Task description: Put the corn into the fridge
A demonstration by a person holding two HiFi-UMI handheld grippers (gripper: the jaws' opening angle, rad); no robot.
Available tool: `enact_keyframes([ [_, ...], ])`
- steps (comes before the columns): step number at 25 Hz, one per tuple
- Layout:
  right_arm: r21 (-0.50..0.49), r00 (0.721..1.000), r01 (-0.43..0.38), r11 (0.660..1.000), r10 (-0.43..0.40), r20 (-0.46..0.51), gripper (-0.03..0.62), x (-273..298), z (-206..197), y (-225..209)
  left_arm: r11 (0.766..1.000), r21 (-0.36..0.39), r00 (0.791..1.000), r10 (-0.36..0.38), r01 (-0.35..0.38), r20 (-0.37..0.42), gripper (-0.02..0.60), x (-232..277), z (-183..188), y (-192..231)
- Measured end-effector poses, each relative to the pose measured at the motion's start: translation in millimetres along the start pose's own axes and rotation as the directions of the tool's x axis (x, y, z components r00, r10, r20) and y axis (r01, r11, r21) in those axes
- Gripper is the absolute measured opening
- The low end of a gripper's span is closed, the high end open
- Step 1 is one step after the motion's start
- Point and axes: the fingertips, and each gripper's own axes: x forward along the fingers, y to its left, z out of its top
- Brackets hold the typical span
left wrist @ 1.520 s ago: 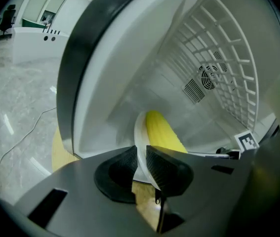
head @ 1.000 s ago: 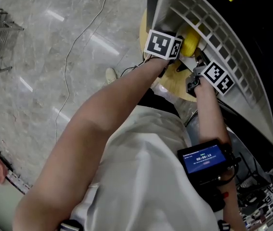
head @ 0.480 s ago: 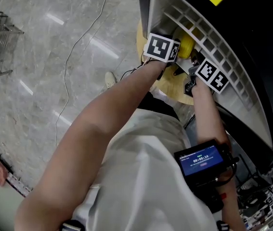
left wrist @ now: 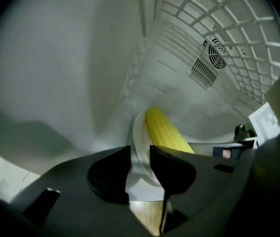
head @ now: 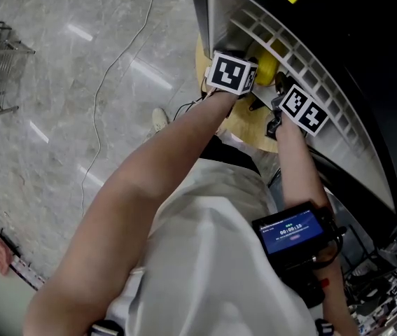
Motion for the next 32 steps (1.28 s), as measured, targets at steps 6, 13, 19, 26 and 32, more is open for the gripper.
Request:
enact_keyframes([
  [6,-0.023,0.998,0.034,0.999,-0.033,0.051,0.112,-11,1,-7,1.0,-0.003,0.999,0.018,-0.018,0.04,0.1,-13,-1,6],
  [13,-0.027,0.997,0.0,1.0,0.002,0.076,0.109,-15,-2,-8,0.999,0.038,0.999,0.027,-0.029,0.047,0.1,-33,-9,9],
  [19,-0.052,0.994,-0.006,0.999,0.011,0.109,0.067,-27,-6,-15,0.995,0.081,0.998,0.053,-0.055,0.029,0.098,-40,-27,8],
  [26,-0.055,0.989,-0.016,0.998,0.024,0.149,0.029,-57,-14,22,0.987,0.157,0.999,0.023,-0.03,0.047,0.009,-88,-31,11],
  [32,-0.058,0.986,-0.056,0.997,0.064,0.152,0.006,-60,-27,25,0.988,0.15,0.998,-0.04,0.031,0.058,0.008,-96,-48,3],
])
